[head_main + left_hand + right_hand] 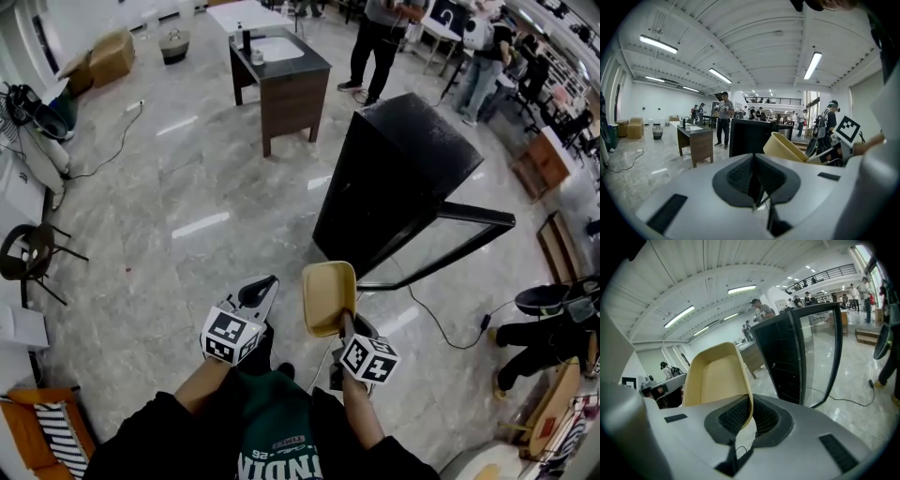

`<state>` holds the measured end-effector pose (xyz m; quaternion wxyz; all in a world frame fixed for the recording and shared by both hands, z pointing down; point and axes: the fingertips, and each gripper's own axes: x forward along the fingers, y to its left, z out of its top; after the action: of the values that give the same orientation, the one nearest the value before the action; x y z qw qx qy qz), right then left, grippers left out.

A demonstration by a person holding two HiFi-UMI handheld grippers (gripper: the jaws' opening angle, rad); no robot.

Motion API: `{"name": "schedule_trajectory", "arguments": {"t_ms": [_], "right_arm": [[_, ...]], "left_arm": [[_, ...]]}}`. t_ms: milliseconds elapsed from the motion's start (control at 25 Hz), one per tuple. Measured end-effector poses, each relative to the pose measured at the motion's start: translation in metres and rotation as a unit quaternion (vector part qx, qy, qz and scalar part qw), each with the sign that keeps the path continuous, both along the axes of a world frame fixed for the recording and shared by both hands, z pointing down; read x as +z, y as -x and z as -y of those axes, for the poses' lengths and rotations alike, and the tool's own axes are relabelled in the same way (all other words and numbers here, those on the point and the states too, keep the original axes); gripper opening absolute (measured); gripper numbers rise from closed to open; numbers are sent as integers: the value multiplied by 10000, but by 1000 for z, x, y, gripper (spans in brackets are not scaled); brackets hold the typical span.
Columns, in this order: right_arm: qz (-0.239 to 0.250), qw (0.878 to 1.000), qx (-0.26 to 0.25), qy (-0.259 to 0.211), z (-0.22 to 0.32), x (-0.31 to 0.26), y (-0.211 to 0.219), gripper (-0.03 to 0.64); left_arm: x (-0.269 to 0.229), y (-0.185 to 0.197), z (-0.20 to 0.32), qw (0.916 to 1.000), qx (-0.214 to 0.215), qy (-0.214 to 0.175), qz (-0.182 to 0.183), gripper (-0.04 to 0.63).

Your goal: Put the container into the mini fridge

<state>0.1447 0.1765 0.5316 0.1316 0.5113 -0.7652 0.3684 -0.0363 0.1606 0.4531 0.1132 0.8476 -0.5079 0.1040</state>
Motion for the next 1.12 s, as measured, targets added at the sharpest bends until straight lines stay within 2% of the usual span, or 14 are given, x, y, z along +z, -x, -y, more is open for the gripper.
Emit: {"name": "schedule_trajectory", "arguments": {"t_ms": [240, 600, 1120], "right_arm": [[11, 9999, 89, 102, 36, 9, 9, 40], [-120, 9991, 262, 300, 113, 17, 33, 40], [-210, 9971, 550, 477, 207, 24, 89, 40]], "left_arm": [[7, 4, 42, 9999, 153, 60, 14, 23], [15, 24, 131, 9988, 433, 209, -26, 23], [21, 72, 231, 9965, 766, 340, -21, 23]]}}
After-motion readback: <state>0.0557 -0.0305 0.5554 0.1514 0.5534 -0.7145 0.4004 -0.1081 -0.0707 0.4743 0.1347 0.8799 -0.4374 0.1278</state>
